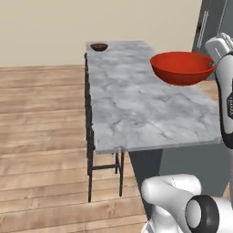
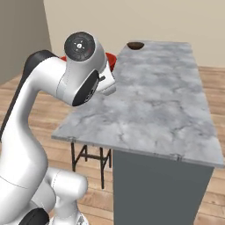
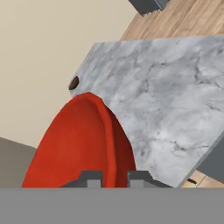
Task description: Pick up the bowls from the cabinet and place each bowl in front of a stool on the dining counter.
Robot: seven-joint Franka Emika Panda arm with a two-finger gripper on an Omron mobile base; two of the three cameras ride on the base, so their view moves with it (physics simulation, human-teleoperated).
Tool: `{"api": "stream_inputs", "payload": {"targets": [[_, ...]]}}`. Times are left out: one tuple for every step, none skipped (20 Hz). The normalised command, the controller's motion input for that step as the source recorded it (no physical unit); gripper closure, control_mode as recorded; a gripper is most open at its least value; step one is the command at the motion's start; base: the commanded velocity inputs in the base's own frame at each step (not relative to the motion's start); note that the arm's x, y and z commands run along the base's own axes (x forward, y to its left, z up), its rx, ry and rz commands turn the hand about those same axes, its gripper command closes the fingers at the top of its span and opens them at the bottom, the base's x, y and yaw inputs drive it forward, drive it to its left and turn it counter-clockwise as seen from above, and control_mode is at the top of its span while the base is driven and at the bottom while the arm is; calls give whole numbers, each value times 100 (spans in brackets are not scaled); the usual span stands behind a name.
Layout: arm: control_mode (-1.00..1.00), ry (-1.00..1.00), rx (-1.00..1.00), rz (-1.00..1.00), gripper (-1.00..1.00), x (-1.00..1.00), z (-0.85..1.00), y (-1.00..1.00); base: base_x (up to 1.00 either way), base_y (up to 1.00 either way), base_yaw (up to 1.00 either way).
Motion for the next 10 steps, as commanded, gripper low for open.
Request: {"api": "stream_inputs", "payload": {"targets": [[100,0,0,0,100,0,0,0,0,100,0],[100,0,0,0,100,0,0,0,4,100,-3],[100,0,0,0,100,0,0,0,16,100,-4],[100,0,0,0,100,0,0,0,24,100,-6],[100,0,0,0,100,0,0,0,26,100,-7],[100,0,0,0,100,0,0,0,27,100,-10],[100,0,0,0,100,0,0,0,26,100,-12],[100,0,0,0,100,0,0,0,21,100,-15],[100,0,0,0,100,0,0,0,18,100,-19],[100,0,0,0,100,0,0,0,16,100,-24]]}}
